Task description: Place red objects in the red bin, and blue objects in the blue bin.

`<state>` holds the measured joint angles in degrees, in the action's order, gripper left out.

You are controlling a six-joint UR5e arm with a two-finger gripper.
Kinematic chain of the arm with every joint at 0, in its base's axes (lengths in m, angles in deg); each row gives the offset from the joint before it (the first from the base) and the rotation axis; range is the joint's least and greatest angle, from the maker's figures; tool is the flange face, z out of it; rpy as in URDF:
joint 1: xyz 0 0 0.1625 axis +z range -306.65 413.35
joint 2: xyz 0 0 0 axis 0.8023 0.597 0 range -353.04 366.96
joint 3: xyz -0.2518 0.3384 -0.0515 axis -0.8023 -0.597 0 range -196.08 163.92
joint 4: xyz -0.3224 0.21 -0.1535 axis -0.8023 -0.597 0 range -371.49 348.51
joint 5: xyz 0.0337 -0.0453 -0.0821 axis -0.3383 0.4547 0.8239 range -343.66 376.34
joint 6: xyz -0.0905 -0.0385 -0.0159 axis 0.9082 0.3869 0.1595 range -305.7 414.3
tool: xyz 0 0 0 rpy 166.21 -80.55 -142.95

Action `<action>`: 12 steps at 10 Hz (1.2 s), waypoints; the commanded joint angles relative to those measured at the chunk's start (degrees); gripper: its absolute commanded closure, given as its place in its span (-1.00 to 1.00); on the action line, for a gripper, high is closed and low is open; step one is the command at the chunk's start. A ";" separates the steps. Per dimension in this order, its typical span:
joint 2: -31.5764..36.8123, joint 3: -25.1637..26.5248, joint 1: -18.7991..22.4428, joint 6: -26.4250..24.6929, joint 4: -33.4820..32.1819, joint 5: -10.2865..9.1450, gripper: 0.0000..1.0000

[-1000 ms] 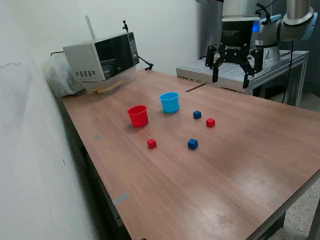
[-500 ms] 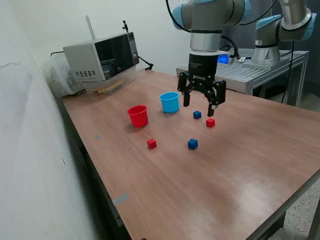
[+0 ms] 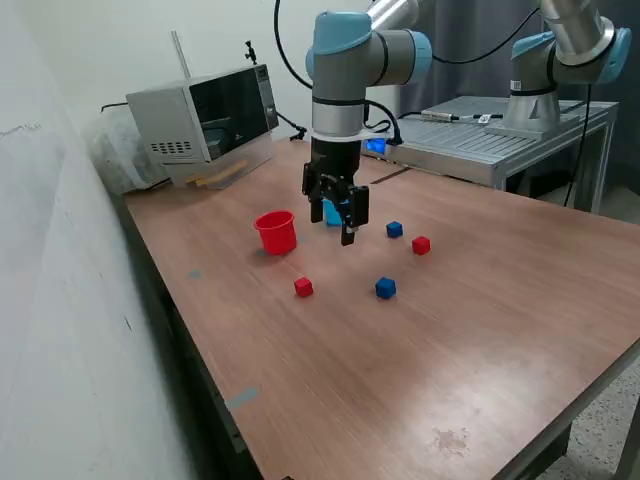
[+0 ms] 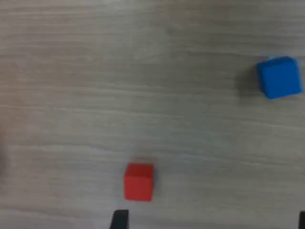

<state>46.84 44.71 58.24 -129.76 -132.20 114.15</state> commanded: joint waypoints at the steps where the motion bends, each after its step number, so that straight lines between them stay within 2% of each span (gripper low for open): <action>1: -2.34 -0.32 -1.30 -0.07 -0.14 -0.07 -1.00; 7: -7.44 -4.79 0.37 -0.07 -0.05 0.01 -1.00; 12: -8.67 -6.65 -1.11 0.02 -0.32 0.62 -1.00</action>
<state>38.81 38.97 58.11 -129.83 -132.40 114.38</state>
